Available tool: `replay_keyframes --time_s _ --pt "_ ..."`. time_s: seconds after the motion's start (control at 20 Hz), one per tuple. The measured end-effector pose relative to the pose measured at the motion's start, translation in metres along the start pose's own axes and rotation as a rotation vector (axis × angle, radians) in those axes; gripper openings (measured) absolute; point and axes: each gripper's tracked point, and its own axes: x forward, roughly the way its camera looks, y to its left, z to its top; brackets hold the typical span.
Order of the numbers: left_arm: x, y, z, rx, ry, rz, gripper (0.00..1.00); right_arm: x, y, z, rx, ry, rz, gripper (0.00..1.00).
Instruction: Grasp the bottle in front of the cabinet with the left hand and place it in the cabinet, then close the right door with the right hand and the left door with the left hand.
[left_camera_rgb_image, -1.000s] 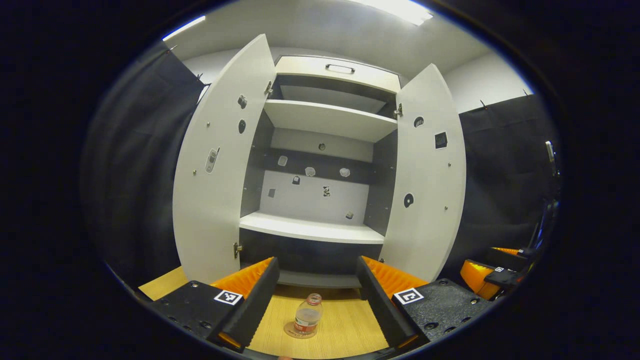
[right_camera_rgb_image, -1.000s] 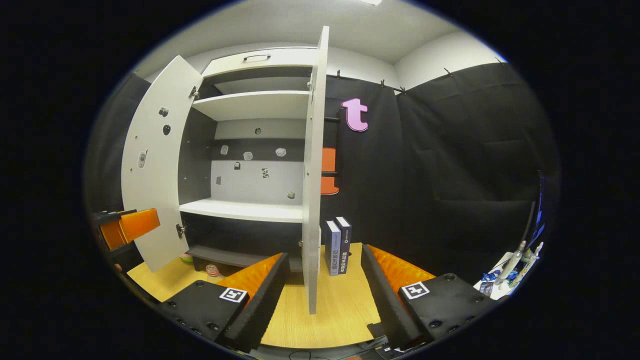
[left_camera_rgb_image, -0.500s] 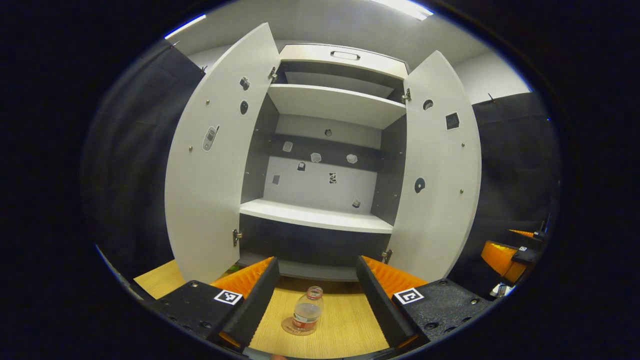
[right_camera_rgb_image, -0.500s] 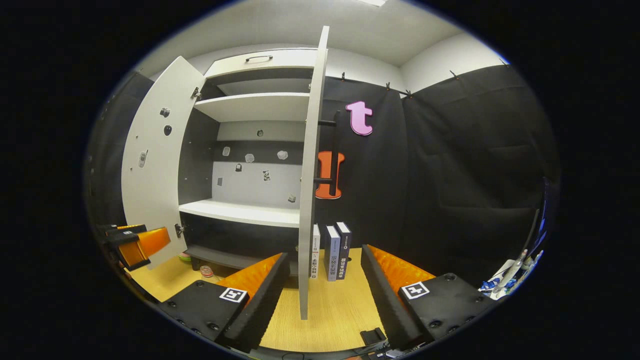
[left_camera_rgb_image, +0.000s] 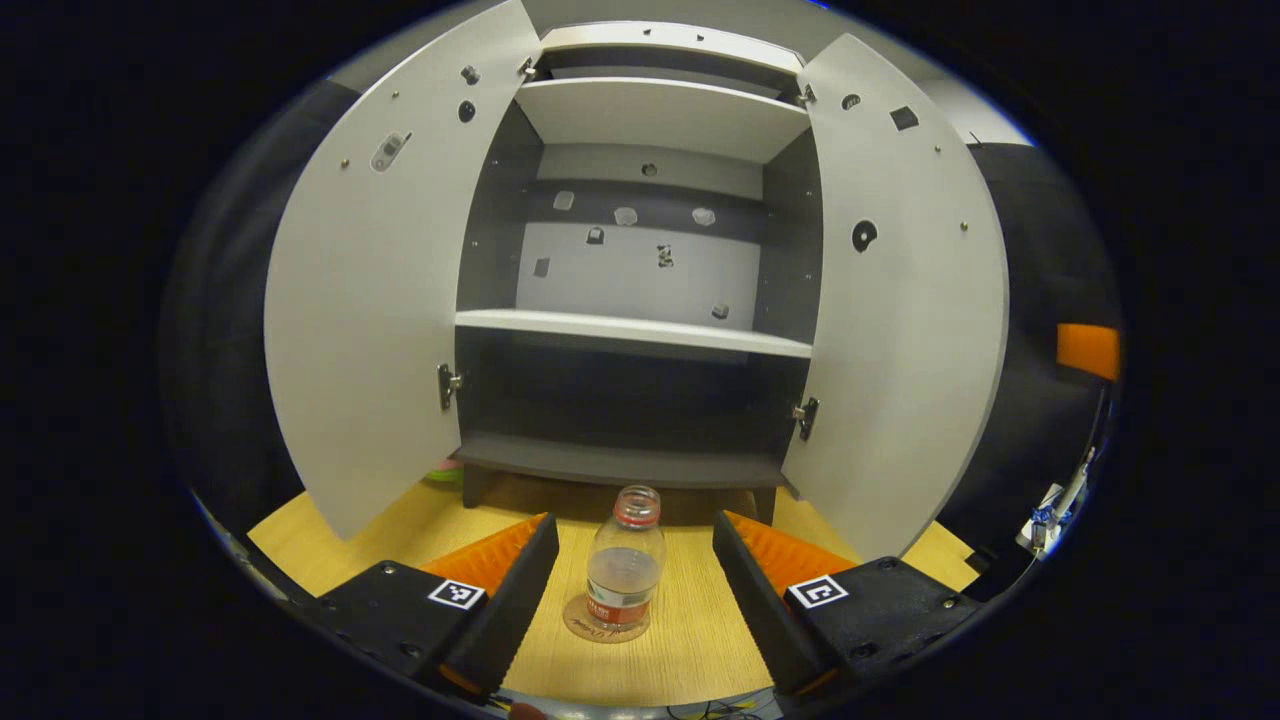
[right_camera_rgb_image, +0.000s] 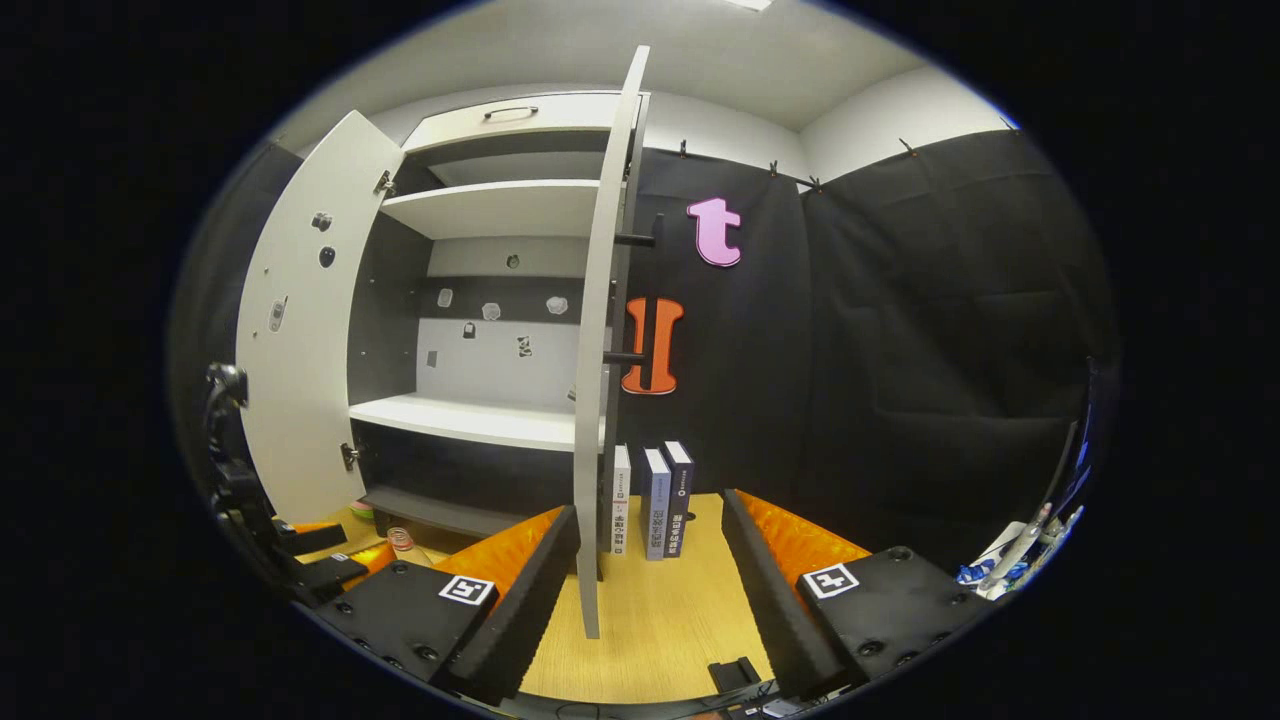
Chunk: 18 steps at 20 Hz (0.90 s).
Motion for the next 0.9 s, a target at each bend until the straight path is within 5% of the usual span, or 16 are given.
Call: replay_keyframes --time_s 0.55,0.9 --pt "0.058 0.019 -0.116 -0.057 0.228 0.028 0.96 -0.001 -0.022 -0.013 -0.031 0.044 -0.064 0.96" --pt "0.076 0.018 -0.135 -0.072 0.26 0.043 0.94 -0.004 -0.04 -0.019 -0.064 0.069 -0.11 0.96"
